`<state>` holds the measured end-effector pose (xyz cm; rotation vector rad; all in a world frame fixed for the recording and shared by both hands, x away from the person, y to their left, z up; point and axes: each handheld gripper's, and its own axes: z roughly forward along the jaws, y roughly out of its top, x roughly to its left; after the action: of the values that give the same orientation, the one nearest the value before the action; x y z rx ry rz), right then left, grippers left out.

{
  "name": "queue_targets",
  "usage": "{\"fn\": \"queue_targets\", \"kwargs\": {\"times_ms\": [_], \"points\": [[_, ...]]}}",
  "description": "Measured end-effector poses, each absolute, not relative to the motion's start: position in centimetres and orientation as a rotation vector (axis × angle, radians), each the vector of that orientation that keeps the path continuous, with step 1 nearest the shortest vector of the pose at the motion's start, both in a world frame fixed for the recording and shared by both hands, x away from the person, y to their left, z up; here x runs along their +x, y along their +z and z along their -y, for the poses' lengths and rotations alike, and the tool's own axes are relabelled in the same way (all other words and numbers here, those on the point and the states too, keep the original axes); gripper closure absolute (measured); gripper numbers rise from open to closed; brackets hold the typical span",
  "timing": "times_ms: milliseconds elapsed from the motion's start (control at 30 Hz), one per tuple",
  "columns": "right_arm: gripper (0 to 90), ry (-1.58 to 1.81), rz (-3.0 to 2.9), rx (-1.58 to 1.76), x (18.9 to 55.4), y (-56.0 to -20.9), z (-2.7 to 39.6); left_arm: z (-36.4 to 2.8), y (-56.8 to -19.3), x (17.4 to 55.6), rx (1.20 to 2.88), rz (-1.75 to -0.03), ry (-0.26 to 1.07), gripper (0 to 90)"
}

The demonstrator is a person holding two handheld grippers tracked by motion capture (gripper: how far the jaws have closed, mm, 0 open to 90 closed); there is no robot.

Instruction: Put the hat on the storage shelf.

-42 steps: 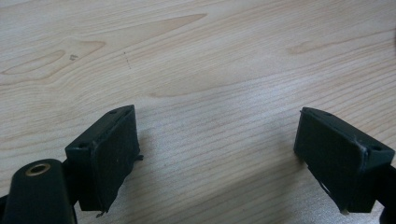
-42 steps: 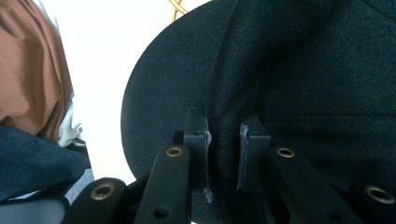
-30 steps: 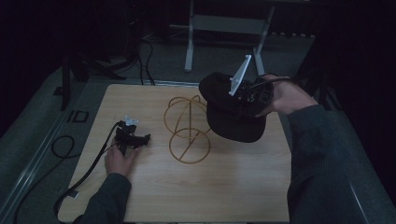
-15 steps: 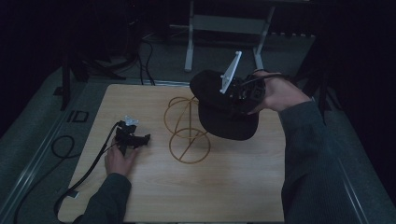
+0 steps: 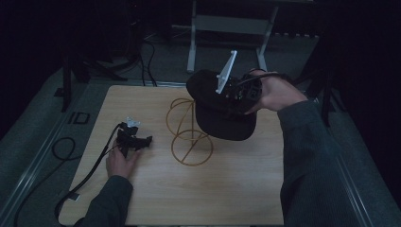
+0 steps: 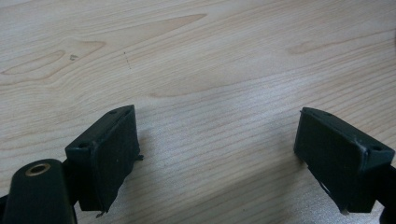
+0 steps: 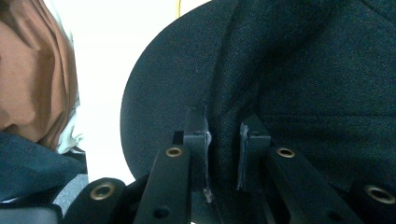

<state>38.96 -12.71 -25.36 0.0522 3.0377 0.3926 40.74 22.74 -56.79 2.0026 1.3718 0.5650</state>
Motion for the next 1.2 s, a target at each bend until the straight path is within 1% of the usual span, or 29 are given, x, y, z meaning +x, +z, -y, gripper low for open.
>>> {"fn": "queue_targets", "kwargs": {"times_ms": [1200], "points": [[77.5, 0.382, -3.049, -0.020, 38.9, -25.0, 9.5, -22.8, -56.8, 40.7, 2.006, -1.371, 0.564, 13.4]]}}
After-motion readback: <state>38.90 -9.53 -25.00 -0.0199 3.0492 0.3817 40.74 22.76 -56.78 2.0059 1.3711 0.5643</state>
